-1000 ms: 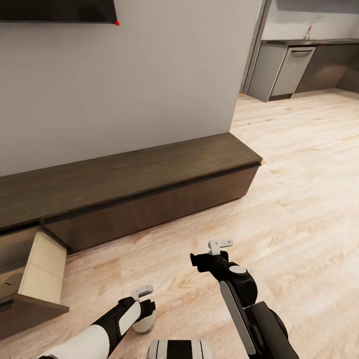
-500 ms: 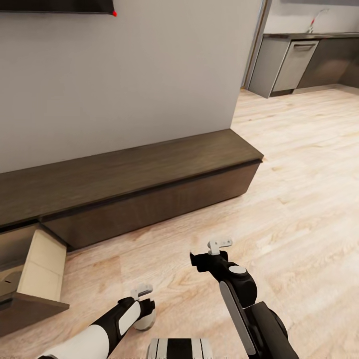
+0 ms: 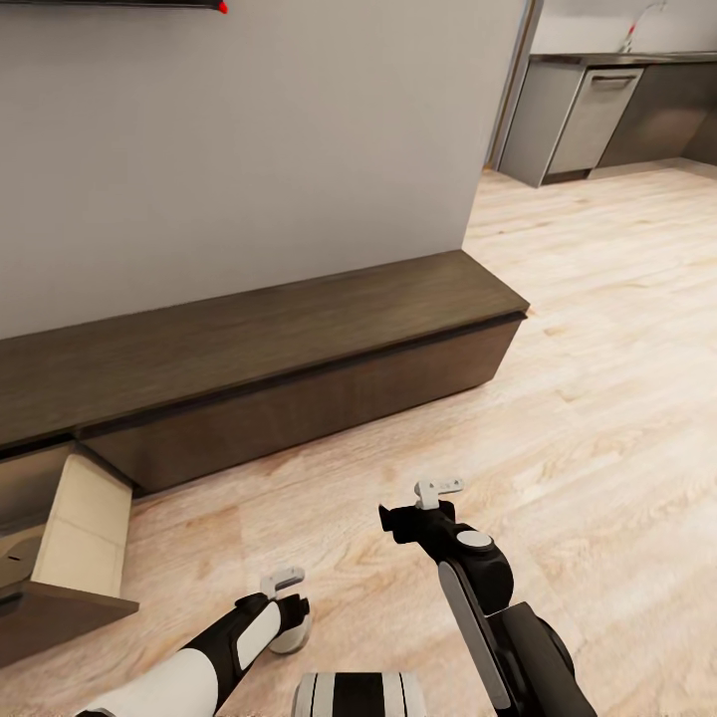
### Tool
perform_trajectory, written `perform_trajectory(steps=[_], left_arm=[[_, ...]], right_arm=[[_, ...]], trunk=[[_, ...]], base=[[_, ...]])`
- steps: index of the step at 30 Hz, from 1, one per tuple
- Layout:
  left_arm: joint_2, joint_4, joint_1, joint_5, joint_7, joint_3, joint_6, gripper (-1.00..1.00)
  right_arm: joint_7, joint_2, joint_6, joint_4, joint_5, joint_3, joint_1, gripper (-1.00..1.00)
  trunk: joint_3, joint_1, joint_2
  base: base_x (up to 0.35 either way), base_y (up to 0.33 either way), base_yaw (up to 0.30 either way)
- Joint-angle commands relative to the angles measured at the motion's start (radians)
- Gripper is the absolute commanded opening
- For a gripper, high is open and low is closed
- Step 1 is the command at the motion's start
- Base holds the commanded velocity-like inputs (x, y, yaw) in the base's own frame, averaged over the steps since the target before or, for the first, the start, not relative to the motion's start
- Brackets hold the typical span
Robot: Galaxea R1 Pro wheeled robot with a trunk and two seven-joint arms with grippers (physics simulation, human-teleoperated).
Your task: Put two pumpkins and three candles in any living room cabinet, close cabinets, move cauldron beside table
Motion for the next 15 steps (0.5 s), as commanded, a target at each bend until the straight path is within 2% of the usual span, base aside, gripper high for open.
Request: perform_trajectory(steps=[1, 4, 15], left_arm=[[0.001, -0.002, 0.0, 0.009, 0.008, -0.008, 0.002, 1.0], [0.001, -0.001, 0.0, 0.009, 0.008, -0.008, 0.002, 1.0], [0.0, 0.005, 0.0, 0.008, 0.009, -0.008, 0.012, 1.0]], right_arm=[[-0.01, 0.0, 0.003, -0.001, -0.011, 0.001, -0.001, 1.0], [-0.01, 0.0, 0.003, 0.0, -0.011, 0.001, -0.001, 1.0], [-0.01, 0.0, 0.003, -0.001, -0.011, 0.001, -0.001, 1.0]], trunk=[[-0.005, 0.0, -0.001], [-0.016, 0.002, -0.001], [-0.016, 0.002, -0.001]], base=[[0.0, 0.0, 0.0], [0.0, 0.0, 0.0], [0.0, 0.0, 0.0]])
